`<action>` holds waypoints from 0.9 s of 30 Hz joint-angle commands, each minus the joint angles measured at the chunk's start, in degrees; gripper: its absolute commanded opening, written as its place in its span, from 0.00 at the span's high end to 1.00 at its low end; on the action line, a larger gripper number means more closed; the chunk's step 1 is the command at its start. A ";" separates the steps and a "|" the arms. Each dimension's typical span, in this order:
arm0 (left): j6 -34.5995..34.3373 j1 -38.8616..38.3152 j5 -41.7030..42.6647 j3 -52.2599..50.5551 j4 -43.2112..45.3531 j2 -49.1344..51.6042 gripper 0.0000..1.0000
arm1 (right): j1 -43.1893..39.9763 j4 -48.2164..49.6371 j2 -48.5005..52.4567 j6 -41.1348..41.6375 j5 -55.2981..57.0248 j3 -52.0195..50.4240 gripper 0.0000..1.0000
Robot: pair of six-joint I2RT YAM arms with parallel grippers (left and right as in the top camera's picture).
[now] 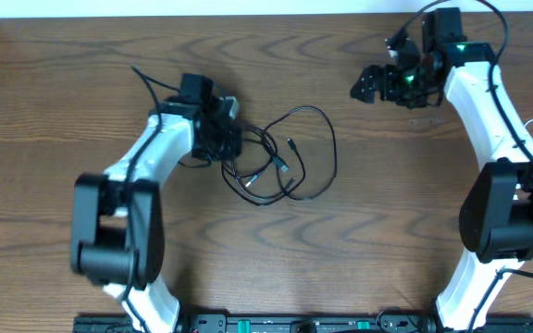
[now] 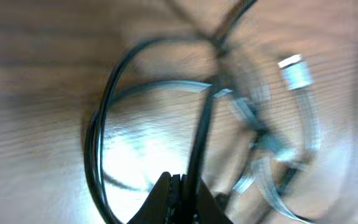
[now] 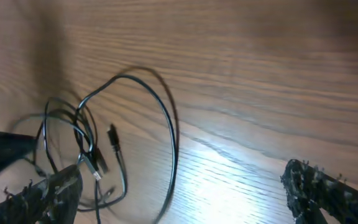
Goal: Untangle cables
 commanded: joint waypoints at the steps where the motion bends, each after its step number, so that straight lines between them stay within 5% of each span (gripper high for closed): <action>1: -5.68 0.44 2.73 3.87 -0.98 -12.74 0.92 | 2.60 0.07 -1.11 -0.98 -1.42 1.14 0.07; 9: -11.34 0.44 5.14 3.87 -1.31 -28.04 0.93 | 5.14 3.06 -1.11 -1.68 -15.06 1.14 0.10; 16: -15.19 2.45 10.05 4.02 3.04 -31.50 0.93 | 8.46 4.57 -1.11 -2.91 -22.38 1.14 0.12; 27: -27.50 7.98 11.06 4.02 9.66 -31.34 0.93 | 18.95 6.40 -1.09 0.42 -16.87 1.14 0.14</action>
